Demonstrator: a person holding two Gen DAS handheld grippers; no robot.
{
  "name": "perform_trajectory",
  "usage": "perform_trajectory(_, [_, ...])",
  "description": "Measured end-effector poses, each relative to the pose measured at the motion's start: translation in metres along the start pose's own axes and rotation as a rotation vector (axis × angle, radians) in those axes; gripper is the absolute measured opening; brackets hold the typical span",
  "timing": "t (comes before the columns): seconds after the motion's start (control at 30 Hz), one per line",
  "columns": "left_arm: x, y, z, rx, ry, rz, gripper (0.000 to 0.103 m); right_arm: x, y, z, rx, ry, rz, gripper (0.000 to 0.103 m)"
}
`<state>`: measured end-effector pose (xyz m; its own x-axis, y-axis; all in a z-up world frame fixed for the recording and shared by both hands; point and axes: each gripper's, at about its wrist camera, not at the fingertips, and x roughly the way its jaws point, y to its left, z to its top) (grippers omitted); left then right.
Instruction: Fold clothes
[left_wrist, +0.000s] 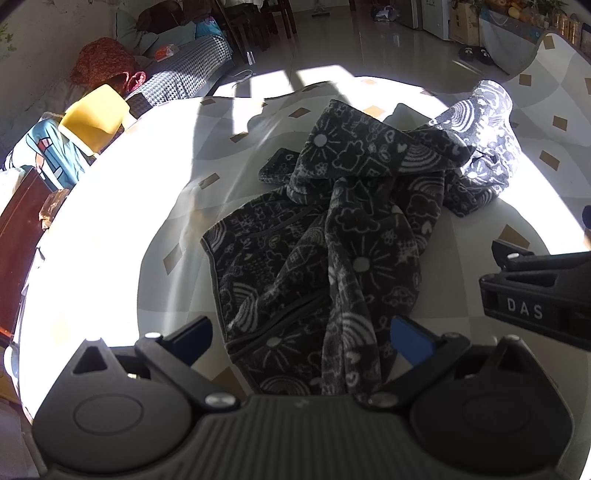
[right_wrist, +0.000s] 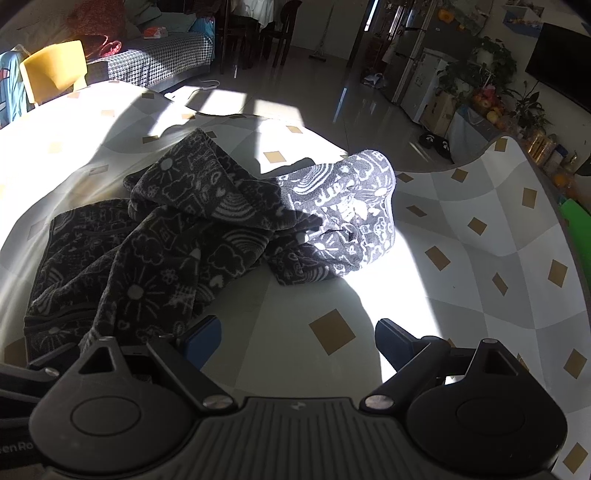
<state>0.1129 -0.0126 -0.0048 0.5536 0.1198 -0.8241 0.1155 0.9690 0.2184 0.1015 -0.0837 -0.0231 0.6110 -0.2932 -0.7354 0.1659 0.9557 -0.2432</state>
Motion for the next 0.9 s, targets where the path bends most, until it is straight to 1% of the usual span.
perform_trajectory(0.1, [0.002, 0.004, 0.009, 0.006, -0.020, 0.025, 0.103, 0.001, -0.001, 0.002, 0.031, 0.003, -0.001, 0.090])
perform_trajectory(0.2, [0.007, 0.011, 0.013, -0.017, -0.029, 0.037, 0.103, 0.003, -0.002, 0.004, 0.062, 0.008, -0.002, 0.090])
perform_trajectory(0.27, [0.013, 0.014, 0.014, -0.028, -0.022, 0.049, 0.103, 0.004, -0.002, 0.003, 0.080, 0.025, 0.001, 0.090])
perform_trajectory(0.37, [0.019, 0.016, 0.013, -0.039, -0.001, 0.043, 0.103, 0.006, -0.003, -0.002, 0.100, 0.060, 0.013, 0.090])
perform_trajectory(0.57, [0.032, 0.019, 0.010, -0.060, 0.043, 0.030, 0.103, 0.006, 0.001, -0.012, 0.150, 0.123, 0.080, 0.090])
perform_trajectory(0.7, [0.035, 0.024, 0.011, -0.078, 0.047, 0.037, 0.103, 0.002, 0.011, -0.015, 0.136, 0.133, 0.119, 0.090])
perform_trajectory(0.9, [0.040, 0.029, 0.011, -0.091, 0.062, 0.038, 0.103, 0.002, 0.016, -0.014, 0.144, 0.152, 0.142, 0.090])
